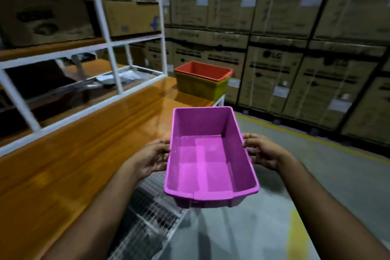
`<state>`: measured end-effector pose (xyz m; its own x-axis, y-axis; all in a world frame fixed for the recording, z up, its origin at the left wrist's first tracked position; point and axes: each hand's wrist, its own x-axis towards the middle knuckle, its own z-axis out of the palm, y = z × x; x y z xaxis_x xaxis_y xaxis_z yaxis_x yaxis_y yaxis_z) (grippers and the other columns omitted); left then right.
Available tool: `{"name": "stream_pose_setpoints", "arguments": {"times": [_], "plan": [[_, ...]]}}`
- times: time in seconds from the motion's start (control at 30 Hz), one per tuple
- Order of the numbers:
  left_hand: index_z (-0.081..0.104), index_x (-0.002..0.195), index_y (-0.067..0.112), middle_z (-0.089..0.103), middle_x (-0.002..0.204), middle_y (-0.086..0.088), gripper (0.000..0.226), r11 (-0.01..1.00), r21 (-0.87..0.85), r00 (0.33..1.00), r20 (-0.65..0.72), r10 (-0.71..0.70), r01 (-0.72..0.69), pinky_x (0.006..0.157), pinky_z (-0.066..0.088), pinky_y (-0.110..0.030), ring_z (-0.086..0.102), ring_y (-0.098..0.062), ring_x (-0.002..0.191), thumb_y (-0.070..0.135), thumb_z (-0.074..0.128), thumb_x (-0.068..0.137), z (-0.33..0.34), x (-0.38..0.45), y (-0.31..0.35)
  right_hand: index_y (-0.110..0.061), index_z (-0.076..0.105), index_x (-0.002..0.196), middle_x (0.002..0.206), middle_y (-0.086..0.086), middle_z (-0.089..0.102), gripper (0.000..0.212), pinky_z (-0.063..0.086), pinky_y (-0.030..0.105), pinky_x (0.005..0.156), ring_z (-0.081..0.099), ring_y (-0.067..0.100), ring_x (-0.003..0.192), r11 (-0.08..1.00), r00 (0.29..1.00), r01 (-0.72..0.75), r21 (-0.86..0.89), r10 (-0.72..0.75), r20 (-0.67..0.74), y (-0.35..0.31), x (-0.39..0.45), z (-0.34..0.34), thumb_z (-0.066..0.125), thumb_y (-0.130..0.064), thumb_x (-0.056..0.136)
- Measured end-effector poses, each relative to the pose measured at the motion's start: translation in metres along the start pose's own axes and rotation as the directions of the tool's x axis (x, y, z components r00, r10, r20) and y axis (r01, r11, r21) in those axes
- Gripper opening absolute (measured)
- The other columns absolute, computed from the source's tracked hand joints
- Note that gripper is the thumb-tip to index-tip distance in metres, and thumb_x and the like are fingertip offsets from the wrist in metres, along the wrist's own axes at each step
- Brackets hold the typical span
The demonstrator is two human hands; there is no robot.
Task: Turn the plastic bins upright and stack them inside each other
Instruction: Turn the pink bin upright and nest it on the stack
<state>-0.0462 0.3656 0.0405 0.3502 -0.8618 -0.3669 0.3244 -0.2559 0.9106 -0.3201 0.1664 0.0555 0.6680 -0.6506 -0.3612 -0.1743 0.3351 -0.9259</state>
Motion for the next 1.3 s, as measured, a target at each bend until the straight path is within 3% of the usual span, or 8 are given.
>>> {"name": "stream_pose_setpoints", "arguments": {"times": [0.2,0.3,0.37,0.77,0.93,1.07,1.13,1.3], "plan": [[0.065,0.095,0.020,0.062,0.073,0.001,0.028,0.994,0.108,0.995,0.095,-0.005,-0.006,0.052,0.054,-0.024,0.055,-0.010,0.058,0.000,0.046,0.088,0.129,0.093,0.021,-0.018,0.063,0.101,0.074,0.001,0.062,0.028,0.050,0.020,0.048,0.055,0.010,0.055,0.996,0.985,0.040,0.080,-0.026,-0.170,-0.008,0.013,-0.142,0.049,0.002,0.087],[0.063,0.107,0.015,0.064,0.076,-0.001,0.029,0.990,0.144,0.989,0.146,-0.028,0.007,0.053,0.056,-0.027,0.057,-0.010,0.059,-0.001,0.047,0.088,0.177,0.132,0.028,-0.019,0.063,0.098,0.074,0.001,0.061,0.028,0.050,0.021,0.049,0.053,0.011,0.057,0.992,0.970,0.051,0.117,-0.021,-0.242,-0.015,0.021,-0.192,0.050,0.002,0.086],[0.062,0.113,0.012,0.064,0.080,-0.004,0.030,0.990,0.142,0.983,0.178,-0.038,0.012,0.053,0.056,-0.027,0.058,-0.011,0.060,0.000,0.047,0.089,0.200,0.157,0.035,-0.019,0.063,0.098,0.074,0.001,0.061,0.027,0.048,0.023,0.052,0.052,0.012,0.058,0.989,0.963,0.064,0.134,-0.026,-0.268,-0.018,0.029,-0.219,0.050,0.002,0.087],[0.063,0.100,0.018,0.065,0.075,-0.001,0.025,0.989,0.144,0.967,0.249,-0.056,0.020,0.050,0.054,-0.024,0.060,-0.011,0.061,0.002,0.047,0.088,0.300,0.372,0.091,-0.014,0.063,0.100,0.073,0.002,0.064,0.027,0.050,0.024,0.052,0.051,0.015,0.059,0.977,0.909,0.165,0.137,-0.096,-0.406,-0.089,0.156,-0.363,0.049,0.005,0.087],[0.063,0.100,0.018,0.063,0.075,0.001,0.026,0.986,0.156,0.969,0.246,0.027,-0.066,0.052,0.054,-0.024,0.060,-0.006,0.055,0.002,0.046,0.086,0.329,0.458,0.158,-0.010,0.066,0.107,0.078,0.005,0.063,0.031,0.050,0.024,0.052,0.051,0.013,0.059,0.968,0.905,0.221,0.117,-0.159,-0.395,-0.160,0.236,-0.410,0.050,0.005,0.085],[0.065,0.105,0.015,0.063,0.082,-0.001,0.033,0.981,0.132,0.970,0.216,0.113,-0.144,0.052,0.054,-0.024,0.056,-0.010,0.066,0.001,0.044,0.084,0.332,0.504,0.216,-0.004,0.066,0.112,0.079,0.009,0.063,0.033,0.048,0.022,0.048,0.053,0.010,0.052,0.933,0.903,0.329,0.147,-0.265,-0.337,-0.218,0.299,-0.430,0.047,0.006,0.086],[0.065,0.104,0.015,0.061,0.085,-0.003,0.033,0.983,0.082,0.975,0.163,0.150,-0.165,0.051,0.054,-0.022,0.053,-0.012,0.068,0.000,0.044,0.083,0.329,0.526,0.244,-0.002,0.064,0.117,0.072,0.007,0.063,0.035,0.046,0.019,0.042,0.052,0.006,0.043,0.915,0.908,0.356,0.189,-0.292,-0.300,-0.248,0.335,-0.436,0.047,0.006,0.087],[0.066,0.110,0.013,0.058,0.085,-0.005,0.035,0.971,0.045,0.972,0.023,0.234,-0.235,0.053,0.049,-0.021,0.047,-0.013,0.066,0.004,0.046,0.081,0.308,0.575,0.297,0.003,0.060,0.124,0.079,0.008,0.067,0.038,0.052,0.020,0.048,0.061,0.007,0.052,0.901,0.922,0.382,0.205,-0.355,-0.156,-0.314,0.428,-0.442,0.050,0.003,0.088]]}}
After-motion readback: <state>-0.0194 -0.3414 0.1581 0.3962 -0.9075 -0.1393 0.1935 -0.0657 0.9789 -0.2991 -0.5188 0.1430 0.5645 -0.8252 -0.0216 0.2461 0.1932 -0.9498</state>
